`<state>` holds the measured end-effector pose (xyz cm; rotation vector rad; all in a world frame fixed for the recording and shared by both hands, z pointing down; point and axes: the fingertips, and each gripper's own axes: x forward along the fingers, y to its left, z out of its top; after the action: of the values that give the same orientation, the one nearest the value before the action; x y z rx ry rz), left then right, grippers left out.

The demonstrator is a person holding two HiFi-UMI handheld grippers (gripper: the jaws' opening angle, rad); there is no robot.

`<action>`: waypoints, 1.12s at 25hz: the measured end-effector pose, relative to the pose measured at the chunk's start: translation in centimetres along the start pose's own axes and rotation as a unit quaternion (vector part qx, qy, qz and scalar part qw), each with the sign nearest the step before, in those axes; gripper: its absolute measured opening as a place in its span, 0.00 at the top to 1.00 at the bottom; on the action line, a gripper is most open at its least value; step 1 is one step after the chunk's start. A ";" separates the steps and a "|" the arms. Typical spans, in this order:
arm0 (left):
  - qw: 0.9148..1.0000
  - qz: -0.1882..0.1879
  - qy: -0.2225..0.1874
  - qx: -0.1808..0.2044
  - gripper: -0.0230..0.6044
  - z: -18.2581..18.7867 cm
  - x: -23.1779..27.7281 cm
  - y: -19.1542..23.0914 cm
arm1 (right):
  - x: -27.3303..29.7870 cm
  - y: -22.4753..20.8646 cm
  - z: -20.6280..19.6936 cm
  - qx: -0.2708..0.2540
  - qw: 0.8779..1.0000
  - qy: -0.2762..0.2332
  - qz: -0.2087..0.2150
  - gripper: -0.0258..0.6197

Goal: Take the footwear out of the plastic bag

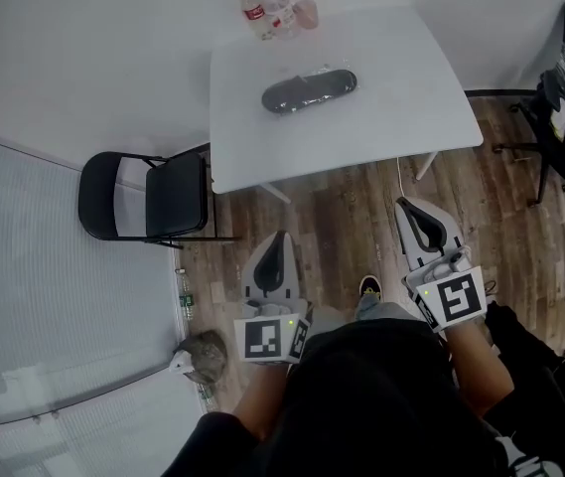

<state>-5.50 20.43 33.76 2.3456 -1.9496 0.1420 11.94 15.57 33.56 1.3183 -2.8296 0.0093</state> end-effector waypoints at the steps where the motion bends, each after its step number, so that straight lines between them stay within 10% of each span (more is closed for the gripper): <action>1: 1.000 0.004 -0.001 0.000 0.93 0.1 0.5 0.1 | 0.5 -0.5 0.0 0.000 1.000 -0.002 0.001 0.93; 28: 1.000 -0.014 0.006 0.003 0.93 0.0 11.1 3.7 | 8.4 -8.8 -0.4 -0.014 0.999 0.004 -0.034 0.93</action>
<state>-7.07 8.92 35.23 2.3702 -1.9121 0.1587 13.33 3.48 34.13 1.4029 -2.7659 -0.0267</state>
